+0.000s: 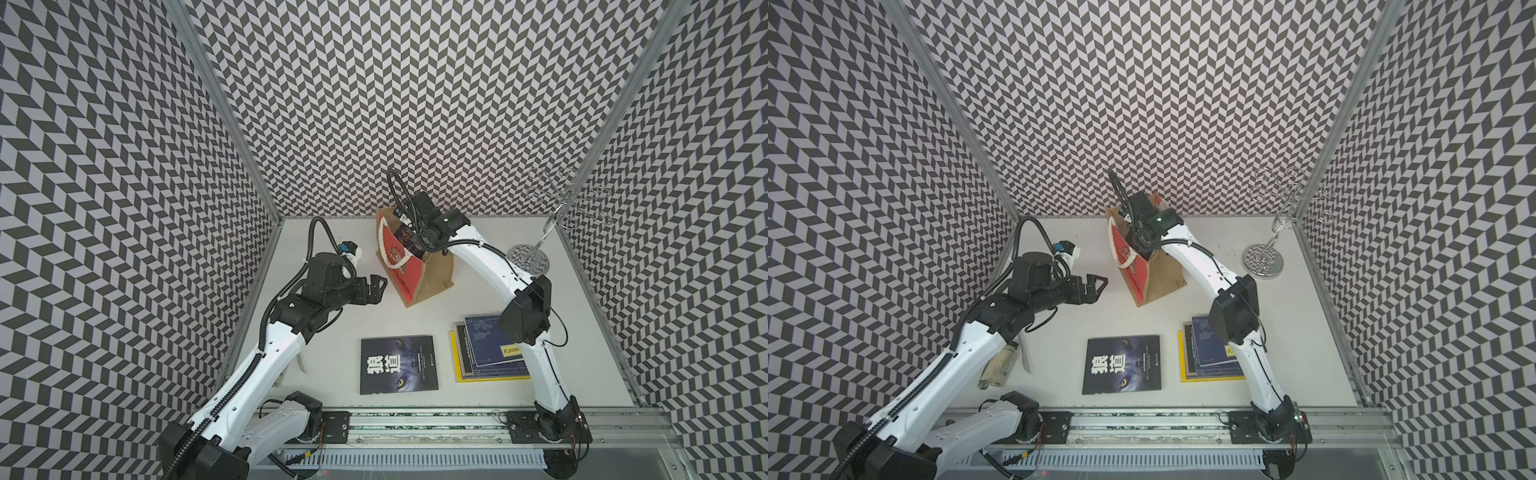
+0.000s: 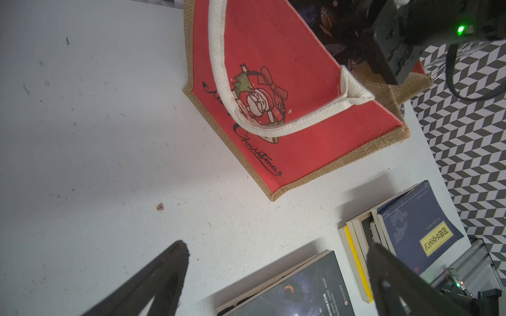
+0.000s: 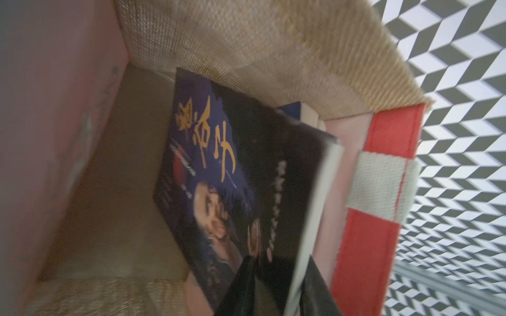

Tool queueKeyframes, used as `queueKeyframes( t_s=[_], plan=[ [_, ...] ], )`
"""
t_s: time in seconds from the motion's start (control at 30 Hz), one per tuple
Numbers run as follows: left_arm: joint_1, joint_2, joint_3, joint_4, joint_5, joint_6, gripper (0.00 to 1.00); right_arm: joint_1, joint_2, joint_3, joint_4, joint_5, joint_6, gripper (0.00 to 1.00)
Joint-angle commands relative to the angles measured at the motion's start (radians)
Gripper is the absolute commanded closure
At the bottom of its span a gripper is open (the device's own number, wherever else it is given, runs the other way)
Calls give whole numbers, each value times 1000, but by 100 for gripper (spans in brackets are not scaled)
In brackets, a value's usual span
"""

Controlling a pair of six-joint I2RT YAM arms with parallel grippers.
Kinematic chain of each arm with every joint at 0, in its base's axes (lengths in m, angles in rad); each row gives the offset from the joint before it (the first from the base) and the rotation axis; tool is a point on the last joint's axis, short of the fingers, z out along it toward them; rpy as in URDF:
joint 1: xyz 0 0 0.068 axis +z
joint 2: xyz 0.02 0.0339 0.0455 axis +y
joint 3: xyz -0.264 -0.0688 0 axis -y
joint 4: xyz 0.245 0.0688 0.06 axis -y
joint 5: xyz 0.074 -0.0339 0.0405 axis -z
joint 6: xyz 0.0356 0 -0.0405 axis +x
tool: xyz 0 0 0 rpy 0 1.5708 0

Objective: Put the books into the canvas bag
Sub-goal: Place the book in the canvas bag.

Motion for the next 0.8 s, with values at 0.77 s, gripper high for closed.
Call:
queueKeyframes(
  t_s=[0.77],
  plan=[
    [-5,-1,34,22,-13,10,0,1,-64,23,163,14,15,24]
  ],
)
